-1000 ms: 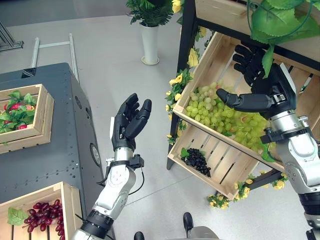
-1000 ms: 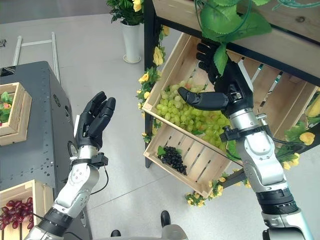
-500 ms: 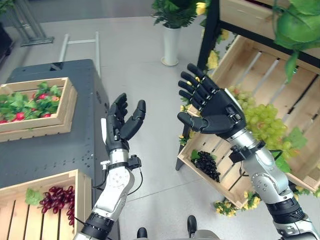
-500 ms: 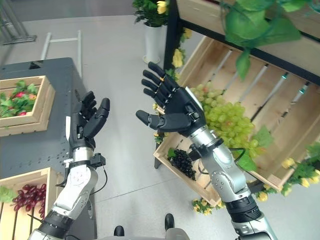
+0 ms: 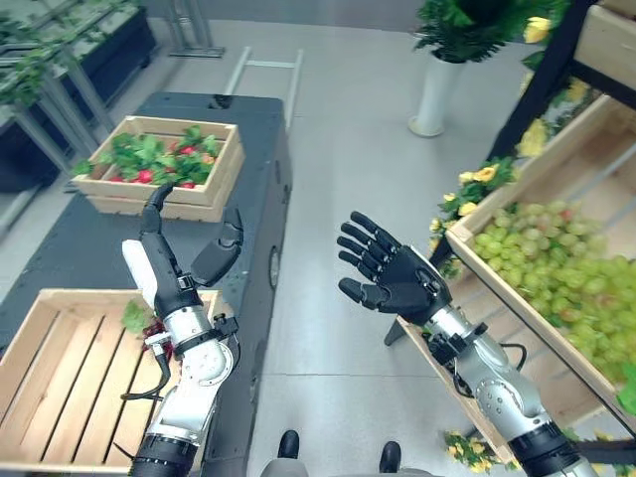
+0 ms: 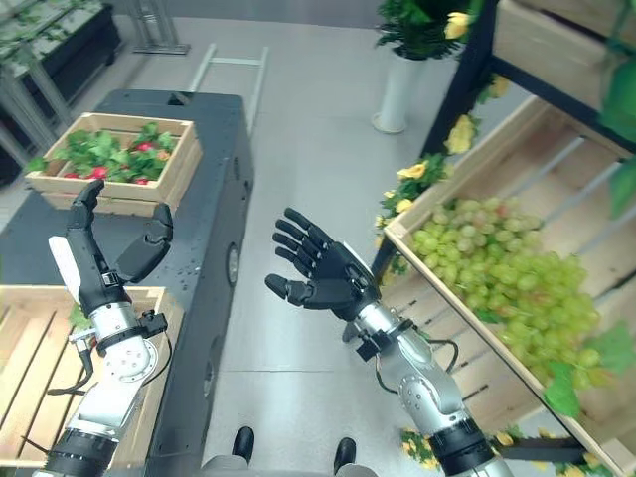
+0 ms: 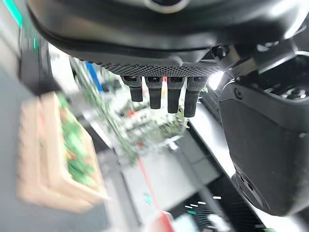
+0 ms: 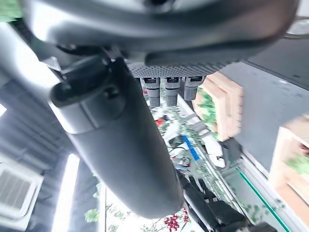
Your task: Pick up the fruits from the basket on one side to the basket on the other side
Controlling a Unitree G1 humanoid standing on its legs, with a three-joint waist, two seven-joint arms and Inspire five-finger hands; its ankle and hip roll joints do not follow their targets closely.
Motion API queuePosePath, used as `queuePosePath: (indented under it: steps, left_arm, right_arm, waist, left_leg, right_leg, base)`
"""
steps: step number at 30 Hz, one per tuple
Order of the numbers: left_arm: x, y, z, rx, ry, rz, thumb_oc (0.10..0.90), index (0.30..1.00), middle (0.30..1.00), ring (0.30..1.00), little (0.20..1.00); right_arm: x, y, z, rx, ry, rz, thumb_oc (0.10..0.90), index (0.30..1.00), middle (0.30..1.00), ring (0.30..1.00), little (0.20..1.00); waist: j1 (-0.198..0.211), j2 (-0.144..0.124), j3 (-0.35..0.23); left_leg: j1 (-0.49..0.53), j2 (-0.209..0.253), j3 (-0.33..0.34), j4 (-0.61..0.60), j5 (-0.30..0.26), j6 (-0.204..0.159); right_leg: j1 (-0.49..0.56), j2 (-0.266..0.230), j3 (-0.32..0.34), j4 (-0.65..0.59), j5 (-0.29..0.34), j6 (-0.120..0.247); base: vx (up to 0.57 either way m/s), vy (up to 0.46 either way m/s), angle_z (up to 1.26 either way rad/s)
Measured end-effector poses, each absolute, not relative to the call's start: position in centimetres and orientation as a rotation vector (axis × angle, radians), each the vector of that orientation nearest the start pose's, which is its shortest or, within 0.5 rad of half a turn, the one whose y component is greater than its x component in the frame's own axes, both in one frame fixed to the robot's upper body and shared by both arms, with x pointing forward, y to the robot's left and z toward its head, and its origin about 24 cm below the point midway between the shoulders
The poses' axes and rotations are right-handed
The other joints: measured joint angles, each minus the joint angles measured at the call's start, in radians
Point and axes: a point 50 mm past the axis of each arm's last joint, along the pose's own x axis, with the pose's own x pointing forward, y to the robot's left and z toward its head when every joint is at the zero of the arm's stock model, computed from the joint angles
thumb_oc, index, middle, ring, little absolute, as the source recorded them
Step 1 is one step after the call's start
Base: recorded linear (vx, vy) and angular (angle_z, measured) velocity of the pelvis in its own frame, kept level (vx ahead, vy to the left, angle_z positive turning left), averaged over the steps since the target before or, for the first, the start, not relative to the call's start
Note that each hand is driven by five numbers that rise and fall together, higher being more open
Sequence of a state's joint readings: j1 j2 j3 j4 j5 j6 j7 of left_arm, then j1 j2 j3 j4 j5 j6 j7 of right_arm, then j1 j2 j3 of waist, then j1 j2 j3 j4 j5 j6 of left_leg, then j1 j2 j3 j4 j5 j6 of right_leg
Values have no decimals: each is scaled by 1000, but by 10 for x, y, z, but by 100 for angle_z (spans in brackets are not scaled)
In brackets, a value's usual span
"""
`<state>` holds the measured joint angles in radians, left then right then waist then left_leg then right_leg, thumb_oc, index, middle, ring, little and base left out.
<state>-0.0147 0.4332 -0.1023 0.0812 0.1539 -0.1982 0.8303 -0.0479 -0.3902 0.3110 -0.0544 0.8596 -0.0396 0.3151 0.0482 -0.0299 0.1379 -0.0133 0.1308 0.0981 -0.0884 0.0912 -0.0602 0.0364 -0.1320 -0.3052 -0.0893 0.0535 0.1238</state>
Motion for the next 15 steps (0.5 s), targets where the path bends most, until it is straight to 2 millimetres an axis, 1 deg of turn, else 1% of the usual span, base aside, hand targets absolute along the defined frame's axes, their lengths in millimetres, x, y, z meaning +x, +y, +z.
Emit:
queuePosePath:
  steps: [1,3,4,6,8,10,11,13,14,15]
  left_arm:
    - [237,239,69,521,-322,671,800,900,900,900,900]
    - [234,242,60,589,-292,684,800,900,900,900,900]
    - [233,246,54,632,-259,699,800,900,900,900,900]
    - [231,250,49,667,-221,719,800,900,900,900,900]
    - [230,253,47,698,-195,729,800,900,900,900,900]
    - [228,256,40,735,-158,728,800,900,900,900,900]
    - [228,257,38,751,-152,725,800,900,900,900,900]
    - [228,260,38,780,-137,717,800,900,900,900,900]
    - [228,264,39,800,-137,716,800,900,900,900,900]
    - [228,270,42,822,-141,722,800,900,900,900,900]
  right_arm:
    - [245,-130,56,474,12,604,800,900,900,900,900]
    - [241,-132,40,471,58,573,800,900,900,900,900]
    - [239,-134,27,469,107,551,800,900,900,900,900]
    - [232,-137,15,468,158,533,800,900,900,900,900]
    - [227,-136,10,477,177,527,800,900,900,900,900]
    - [225,-139,2,477,209,507,800,900,900,900,900]
    - [224,-140,0,478,216,502,800,900,900,900,900]
    - [220,-142,-4,477,229,489,800,900,900,900,900]
    - [219,-141,-4,478,228,491,800,900,900,900,900]
    - [218,-139,-4,479,222,500,800,900,900,900,900]
  waist:
    - [10,3,1]
    - [25,3,1]
    - [26,3,1]
    - [26,3,0]
    - [29,2,1]
    - [20,18,10]
    - [20,19,11]
    - [22,18,15]
    - [22,14,16]
    - [19,1,20]
  left_leg:
    - [-2,-5,-2,0,14,-9]
    - [0,-22,-6,0,12,-6]
    - [3,-37,-8,0,10,-3]
    - [7,-56,-8,0,7,10]
    - [11,-71,-8,0,2,20]
    - [34,-76,-27,-1,-8,37]
    - [39,-79,-30,-1,-11,42]
    - [46,-81,-44,-7,-16,52]
    - [52,-80,-56,-7,-14,57]
    - [44,-88,-78,0,-9,63]
  right_leg:
    - [-3,-4,1,0,1,4]
    - [-1,-17,2,0,1,5]
    - [4,-30,0,0,2,7]
    - [10,-49,-2,1,3,8]
    - [14,-63,-4,7,5,9]
    - [5,-78,-5,86,4,11]
    - [3,-82,-5,103,2,9]
    - [-23,-97,3,187,-5,1]
    - [-34,-100,21,208,-11,4]
    - [-41,-83,73,194,-32,2]
  base:
    - [-1,241,17]
    - [19,274,3]
    - [30,185,6]
    - [37,258,8]
    - [52,266,6]
    - [63,196,10]
    - [71,119,9]
    - [68,10,12]
    - [83,-72,25]
    - [68,-80,24]
